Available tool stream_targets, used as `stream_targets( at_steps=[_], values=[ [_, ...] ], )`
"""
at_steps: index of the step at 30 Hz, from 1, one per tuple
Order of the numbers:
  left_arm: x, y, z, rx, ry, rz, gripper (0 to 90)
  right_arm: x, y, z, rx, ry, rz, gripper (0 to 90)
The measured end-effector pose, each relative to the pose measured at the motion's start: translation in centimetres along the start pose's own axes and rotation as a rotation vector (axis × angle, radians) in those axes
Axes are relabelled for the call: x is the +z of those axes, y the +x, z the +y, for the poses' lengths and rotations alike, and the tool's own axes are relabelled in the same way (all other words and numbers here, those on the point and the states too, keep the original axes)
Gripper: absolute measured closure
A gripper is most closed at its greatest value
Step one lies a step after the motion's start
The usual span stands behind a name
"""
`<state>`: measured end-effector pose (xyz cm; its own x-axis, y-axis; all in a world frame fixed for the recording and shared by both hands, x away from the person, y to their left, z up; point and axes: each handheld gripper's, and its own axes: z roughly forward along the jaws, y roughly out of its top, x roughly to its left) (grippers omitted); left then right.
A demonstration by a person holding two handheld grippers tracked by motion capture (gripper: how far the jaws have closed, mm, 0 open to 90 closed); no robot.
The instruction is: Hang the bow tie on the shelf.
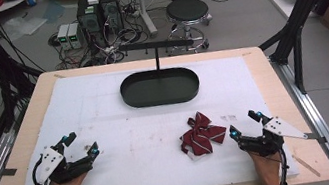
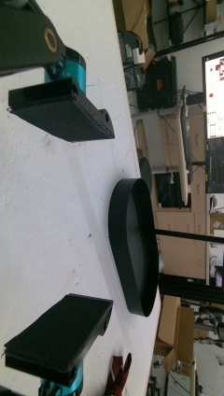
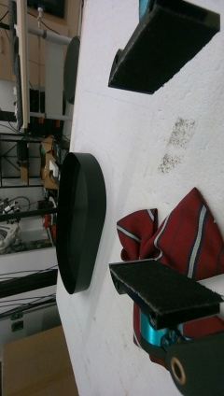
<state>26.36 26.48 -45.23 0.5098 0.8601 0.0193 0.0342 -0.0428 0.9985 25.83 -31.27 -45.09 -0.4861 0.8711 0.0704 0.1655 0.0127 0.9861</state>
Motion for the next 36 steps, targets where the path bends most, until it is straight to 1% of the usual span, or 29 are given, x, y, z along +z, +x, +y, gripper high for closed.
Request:
stream_targets(
  at_steps=[5,7,8,10,15,18,19,20,21,22,24,25,26,29,30,31,32,33,34,35,36],
  values=[
    [0.0,-0.1,0.0,0.001,-0.001,-0.001,15.8,0.0,0.0,0.0,-0.003,-0.002,0.001,9.2],
    [0.0,0.0,0.0,-0.001,0.005,-0.001,15.8,0.0,0.1,0.0,0.001,0.004,-0.003,9.3],
    [0.0,0.0,0.0,-0.001,0.005,-0.001,15.8,0.0,0.1,0.0,-0.009,0.004,-0.005,9.3],
    [0.1,0.1,0.0,-0.005,0.007,-0.001,15.8,0.1,0.1,0.0,-0.011,0.005,-0.007,9.3],
    [0.1,0.1,0.0,-0.008,0.006,0.000,15.8,0.1,0.1,0.0,-0.010,0.006,-0.010,9.2],
    [0.0,0.1,0.0,-0.014,0.007,0.004,15.7,0.1,0.2,0.1,-0.003,0.015,-0.007,9.3],
    [0.1,0.1,0.0,-0.014,0.007,0.005,15.8,0.2,0.2,0.1,-0.014,0.017,-0.004,9.2],
    [0.1,0.1,0.0,-0.013,0.006,0.006,15.8,0.2,0.2,0.1,-0.014,0.017,-0.004,9.2],
    [0.1,0.1,0.0,-0.014,0.007,0.005,15.7,0.3,0.3,0.2,-0.019,0.032,-0.004,9.2],
    [0.1,0.1,0.0,-0.015,0.007,0.005,15.7,0.3,0.3,0.2,-0.019,0.032,-0.004,9.2],
    [0.1,0.1,0.0,-0.014,0.007,0.005,15.8,0.4,0.5,0.3,-0.039,0.052,-0.003,9.3],
    [0.1,0.1,0.0,-0.013,0.008,0.006,15.8,0.6,0.6,0.3,-0.060,0.061,0.001,9.3],
    [0.1,0.1,0.0,-0.014,0.008,0.006,15.8,0.8,0.8,0.6,-0.095,0.085,0.006,9.3],
    [0.1,0.1,0.0,-0.015,0.007,0.005,15.8,1.1,1.1,1.4,-0.105,0.101,0.037,9.3],
    [0.1,0.1,0.0,-0.015,0.007,0.005,15.8,1.1,1.1,1.4,-0.105,0.101,0.037,9.3],
    [0.1,0.1,0.0,-0.015,0.008,0.004,15.8,1.2,1.2,1.8,-0.101,0.102,0.049,9.3],
    [0.1,0.1,0.0,-0.015,0.008,0.005,15.8,1.6,1.4,2.6,-0.106,0.126,0.067,9.3],
    [0.1,0.1,0.0,-0.015,0.007,0.004,15.7,1.8,1.5,3.1,-0.107,0.142,0.075,9.3],
    [0.1,0.1,0.0,-0.012,0.006,0.006,15.7,1.8,1.5,3.1,-0.107,0.142,0.075,9.3],
    [0.1,0.1,0.0,-0.012,0.007,0.006,15.8,2.1,1.6,3.6,-0.106,0.165,0.085,9.3],
    [0.1,0.1,0.0,-0.011,0.006,0.005,15.8,2.6,1.8,4.4,-0.123,0.199,0.107,9.3]
  ],
)
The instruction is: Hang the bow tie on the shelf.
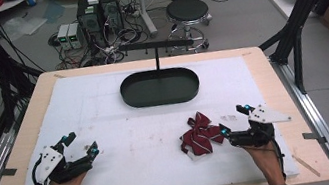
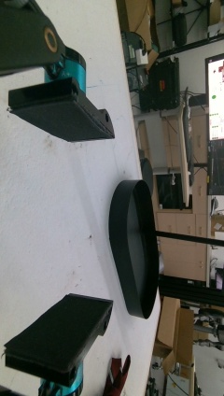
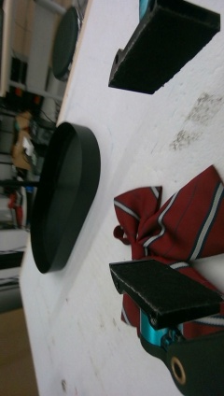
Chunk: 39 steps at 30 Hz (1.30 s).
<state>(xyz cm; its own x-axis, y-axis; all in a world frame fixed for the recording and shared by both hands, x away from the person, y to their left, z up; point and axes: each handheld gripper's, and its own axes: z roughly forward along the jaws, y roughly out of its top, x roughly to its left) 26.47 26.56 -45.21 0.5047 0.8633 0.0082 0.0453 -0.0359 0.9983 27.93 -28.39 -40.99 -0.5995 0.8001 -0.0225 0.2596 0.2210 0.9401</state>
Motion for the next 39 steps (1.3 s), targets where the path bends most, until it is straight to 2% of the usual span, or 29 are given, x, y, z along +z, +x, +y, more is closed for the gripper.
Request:
stream_targets(
  at_steps=[3,4,6,8,9,13,14,17,19,23,29,33,36,39],
  values=[
    [0.0,0.0,0.0,-0.003,-0.001,-0.001,15.8,0.6,0.1,1.4,-0.033,0.048,0.018,9.2],
    [0.0,0.0,0.0,-0.003,0.000,-0.001,15.8,0.6,0.1,1.4,-0.033,0.048,0.018,9.2],
    [0.0,0.0,0.0,-0.002,-0.001,0.000,15.8,1.3,0.3,2.7,-0.077,0.095,0.043,9.3],
    [0.0,0.0,0.0,-0.008,-0.002,-0.001,15.7,1.5,0.4,3.1,-0.091,0.105,0.055,9.2],
    [0.0,0.0,0.0,-0.010,-0.003,-0.003,15.8,2.0,0.6,3.9,-0.117,0.134,0.073,9.3],
    [0.0,0.1,0.0,-0.010,-0.003,-0.002,15.7,2.8,0.7,4.8,-0.156,0.178,0.099,9.3],
    [0.0,0.1,0.0,-0.012,-0.004,0.000,15.7,3.4,0.9,5.3,-0.164,0.209,0.112,9.3],
    [0.0,0.1,0.0,-0.013,-0.003,0.000,15.7,3.9,0.9,5.7,-0.171,0.221,0.118,9.3],
    [0.0,0.1,0.0,-0.015,-0.003,0.000,15.7,4.5,0.7,6.1,-0.168,0.248,0.125,9.3],
    [0.0,0.1,0.0,-0.016,-0.002,0.000,15.7,5.7,0.7,6.9,-0.194,0.344,0.143,9.3],
    [0.0,0.1,0.0,-0.014,-0.003,0.002,15.6,6.7,0.9,6.8,-0.207,0.397,0.150,9.3],
    [0.0,0.1,0.0,-0.016,-0.004,0.002,15.5,7.6,0.9,6.3,-0.225,0.466,0.155,9.3],
    [0.0,0.1,0.0,-0.013,-0.003,0.002,15.5,7.8,1.0,6.1,-0.233,0.485,0.152,9.4],
    [0.0,0.1,0.0,-0.017,-0.002,0.001,15.6,8.1,1.0,5.9,-0.251,0.516,0.152,13.7]
  ],
)
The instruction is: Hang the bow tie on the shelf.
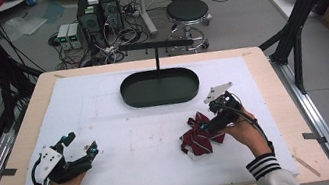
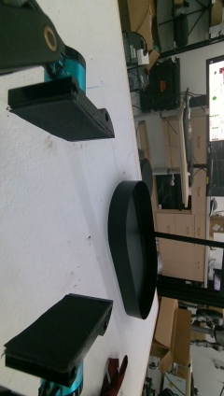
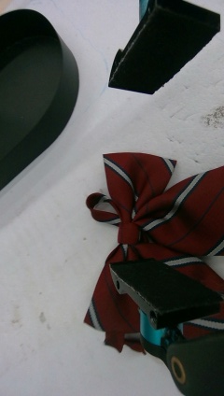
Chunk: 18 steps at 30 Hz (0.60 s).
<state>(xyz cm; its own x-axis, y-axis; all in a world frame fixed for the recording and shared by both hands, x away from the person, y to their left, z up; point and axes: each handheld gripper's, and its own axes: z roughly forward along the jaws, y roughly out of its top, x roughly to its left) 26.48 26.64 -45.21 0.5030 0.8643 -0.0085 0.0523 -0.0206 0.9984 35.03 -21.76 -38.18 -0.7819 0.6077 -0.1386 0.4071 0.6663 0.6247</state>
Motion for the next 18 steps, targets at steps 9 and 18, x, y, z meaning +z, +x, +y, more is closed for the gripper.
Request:
stream_targets(
  at_steps=[9,18],
  values=[
    [0.0,0.0,0.0,0.002,-0.002,0.000,15.6,0.6,0.1,-0.1,-0.014,0.058,0.026,20.3],
    [0.0,0.0,0.0,0.003,-0.006,-0.001,15.6,2.3,0.2,-0.6,-0.018,0.099,0.047,25.4]
  ],
)
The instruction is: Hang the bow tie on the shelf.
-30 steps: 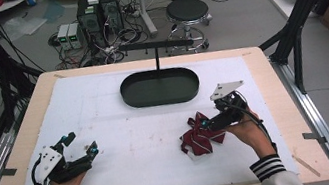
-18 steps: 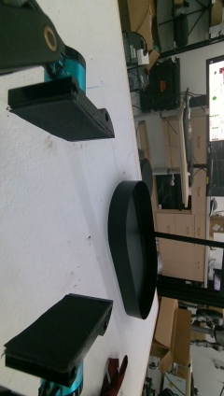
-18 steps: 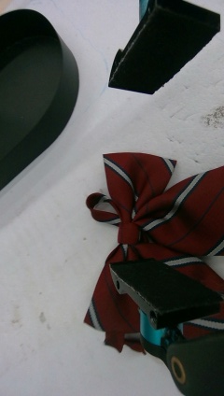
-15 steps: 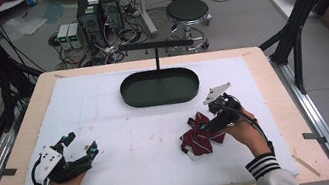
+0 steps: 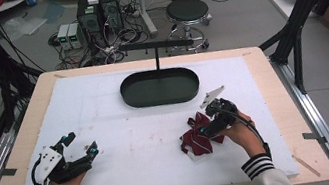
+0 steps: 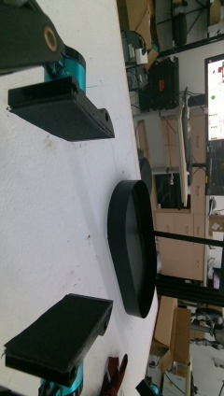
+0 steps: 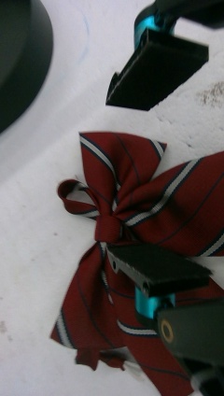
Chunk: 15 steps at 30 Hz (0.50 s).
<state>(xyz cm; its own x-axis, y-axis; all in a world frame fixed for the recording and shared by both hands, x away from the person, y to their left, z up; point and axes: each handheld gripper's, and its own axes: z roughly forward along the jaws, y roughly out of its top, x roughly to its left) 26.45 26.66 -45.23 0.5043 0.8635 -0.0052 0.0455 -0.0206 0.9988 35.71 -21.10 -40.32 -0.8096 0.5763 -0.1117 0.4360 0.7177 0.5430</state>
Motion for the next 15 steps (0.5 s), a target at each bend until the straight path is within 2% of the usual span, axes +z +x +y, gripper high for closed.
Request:
stream_targets(
  at_steps=[2,4,5,8,15],
  values=[
    [-0.01,0.00,0.00,0.001,0.000,0.000,15.5,0.25,0.04,0.06,-0.008,0.011,-0.001,26.6],
    [-0.01,0.00,0.00,0.002,0.001,0.000,15.6,0.32,0.04,0.15,-0.013,0.014,0.003,31.7],
    [-0.01,0.01,0.00,0.001,0.000,-0.001,15.6,0.36,0.12,0.25,-0.022,0.019,-0.002,37.3],
    [-0.01,0.01,-0.01,0.001,-0.002,0.000,15.6,0.51,0.09,0.24,-0.025,0.035,0.008,41.5],
    [-0.01,0.03,0.00,0.002,-0.001,-0.002,15.6,0.79,0.37,0.31,-0.039,0.059,0.034,45.6]
  ],
)
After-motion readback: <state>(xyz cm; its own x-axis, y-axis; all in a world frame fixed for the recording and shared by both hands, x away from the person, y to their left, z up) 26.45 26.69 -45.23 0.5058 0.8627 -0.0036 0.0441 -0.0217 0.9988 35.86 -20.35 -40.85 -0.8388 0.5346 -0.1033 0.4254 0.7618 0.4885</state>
